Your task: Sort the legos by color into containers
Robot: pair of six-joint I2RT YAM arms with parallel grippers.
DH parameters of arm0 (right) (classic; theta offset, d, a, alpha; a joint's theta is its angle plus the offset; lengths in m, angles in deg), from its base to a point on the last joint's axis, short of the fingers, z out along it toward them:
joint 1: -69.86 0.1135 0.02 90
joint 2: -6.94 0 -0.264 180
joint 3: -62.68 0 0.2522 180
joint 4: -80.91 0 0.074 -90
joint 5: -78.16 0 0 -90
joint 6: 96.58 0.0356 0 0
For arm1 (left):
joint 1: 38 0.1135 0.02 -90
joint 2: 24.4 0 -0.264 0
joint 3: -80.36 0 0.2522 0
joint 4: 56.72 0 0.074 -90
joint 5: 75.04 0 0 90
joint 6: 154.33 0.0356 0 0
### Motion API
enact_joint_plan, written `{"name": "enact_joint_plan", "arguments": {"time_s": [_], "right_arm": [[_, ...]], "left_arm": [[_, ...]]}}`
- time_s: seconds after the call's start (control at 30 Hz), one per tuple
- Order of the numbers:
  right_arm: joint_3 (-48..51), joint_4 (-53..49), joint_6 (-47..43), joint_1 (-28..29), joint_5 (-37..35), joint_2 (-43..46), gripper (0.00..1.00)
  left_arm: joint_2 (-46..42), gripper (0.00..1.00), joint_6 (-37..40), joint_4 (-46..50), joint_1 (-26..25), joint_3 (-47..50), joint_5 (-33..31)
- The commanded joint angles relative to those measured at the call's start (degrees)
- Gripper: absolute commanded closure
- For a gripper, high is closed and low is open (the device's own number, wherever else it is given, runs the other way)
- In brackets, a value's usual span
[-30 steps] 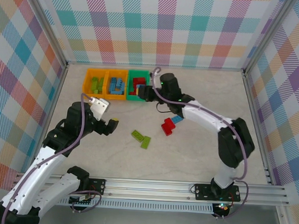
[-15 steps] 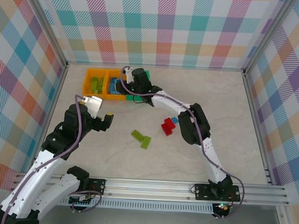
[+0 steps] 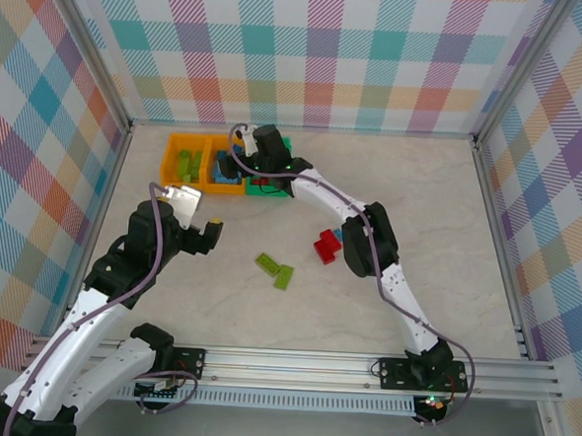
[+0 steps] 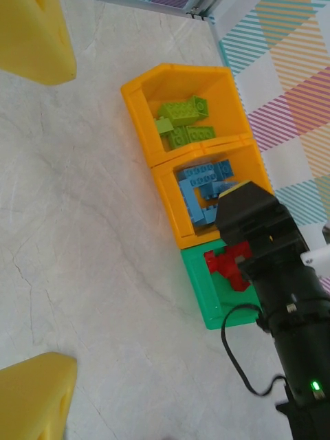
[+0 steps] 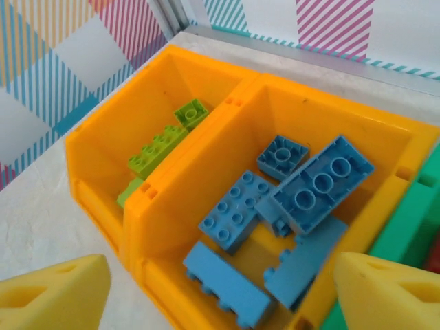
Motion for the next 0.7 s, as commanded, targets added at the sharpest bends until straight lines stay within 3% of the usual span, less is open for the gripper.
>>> {"name": "enact_joint_plan", "arguments": {"time_s": [0.0,0.1,0.17,0.37,0.47,0.53,0.67], "right_arm": [[11.2,1.7,-3.5,-0.3,0.8,13.5,0.09],[29.2,8.5,-3.3,-0.8,-0.5,26.5,0.04],[38.4,9.4,-1.9,-1.5,-1.8,33.9,0.03],[62.3,8.4,1.9,-2.6,-2.4,53.9,0.00],[70.4,4.8,4.6,-2.6,-2.7,61.0,0.00],[74.4,1.6,7.1,-2.6,-4.1,65.6,0.00],[79.5,-1.7,11.1,-2.7,-2.3,73.9,0.00]], "left_arm": [[-0.1,0.00,-0.5,-0.6,0.6,0.1,1.2],[0.0,0.00,0.8,0.7,0.6,-0.3,5.8],[0.2,0.00,2.6,2.0,0.6,-0.7,12.1],[1.4,0.00,6.1,3.7,0.5,-2.0,27.8],[2.7,0.00,6.5,2.3,0.4,-1.3,32.6],[5.0,0.00,2.4,1.0,0.2,-1.9,33.3],[12.1,0.00,-22.4,2.4,-0.2,-7.0,22.9]]}}
